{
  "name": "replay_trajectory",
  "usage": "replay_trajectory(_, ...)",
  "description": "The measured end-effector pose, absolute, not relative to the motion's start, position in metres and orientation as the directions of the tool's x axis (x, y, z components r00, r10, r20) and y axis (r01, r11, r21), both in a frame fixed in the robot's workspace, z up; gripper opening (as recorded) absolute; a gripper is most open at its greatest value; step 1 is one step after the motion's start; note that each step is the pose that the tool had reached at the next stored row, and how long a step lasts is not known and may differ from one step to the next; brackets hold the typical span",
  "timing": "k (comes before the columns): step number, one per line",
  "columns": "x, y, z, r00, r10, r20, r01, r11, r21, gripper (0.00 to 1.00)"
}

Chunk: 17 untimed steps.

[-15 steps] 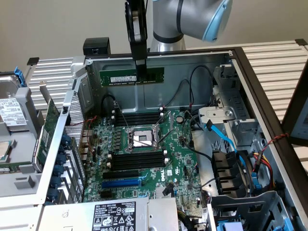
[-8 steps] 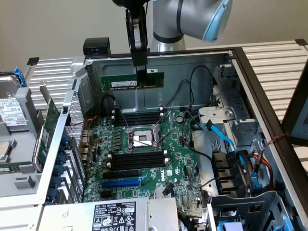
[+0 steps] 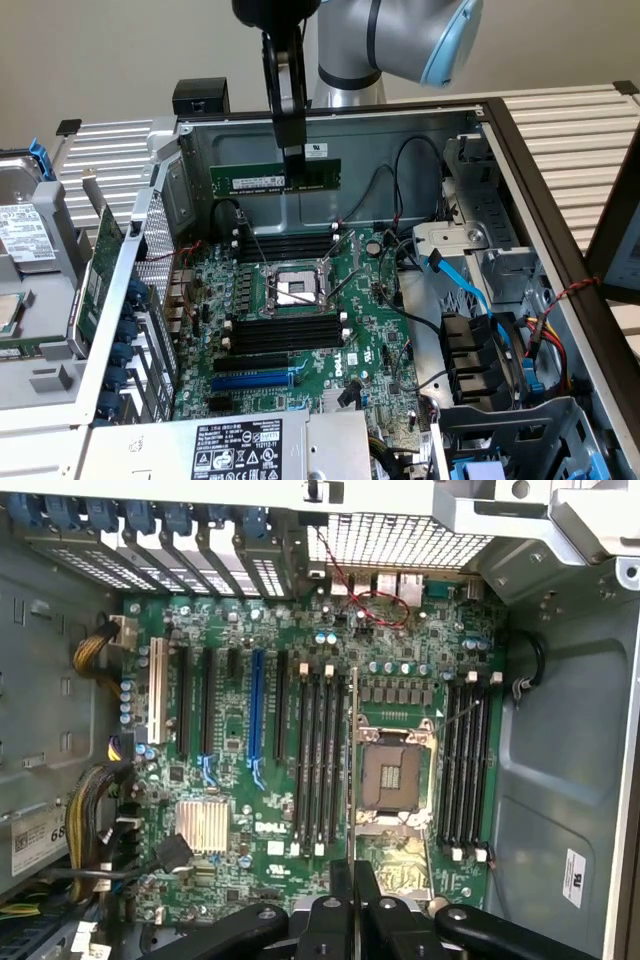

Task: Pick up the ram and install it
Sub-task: 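Insert the ram into the slot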

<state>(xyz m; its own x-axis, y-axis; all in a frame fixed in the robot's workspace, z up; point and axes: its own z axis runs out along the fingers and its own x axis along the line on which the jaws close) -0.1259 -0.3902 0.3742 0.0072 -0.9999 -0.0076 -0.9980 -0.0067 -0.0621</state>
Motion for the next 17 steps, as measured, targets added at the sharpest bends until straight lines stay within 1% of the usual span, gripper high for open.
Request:
replay_trajectory(10,-0.127,-0.394,0.370,0.007,-1.000,-0.007,-0.998,-0.007,-0.065,0.13)
replay_trajectory(13,-0.127,-0.394,0.368,0.007,-1.000,0.002,-0.998,-0.007,-0.066,0.13)
replay_trajectory(15,-0.127,-0.394,0.367,0.007,-1.000,0.015,-0.998,-0.008,-0.066,0.13)
replay_trajectory(17,-0.127,-0.394,0.364,0.007,-1.000,0.017,-0.998,-0.009,-0.067,0.13)
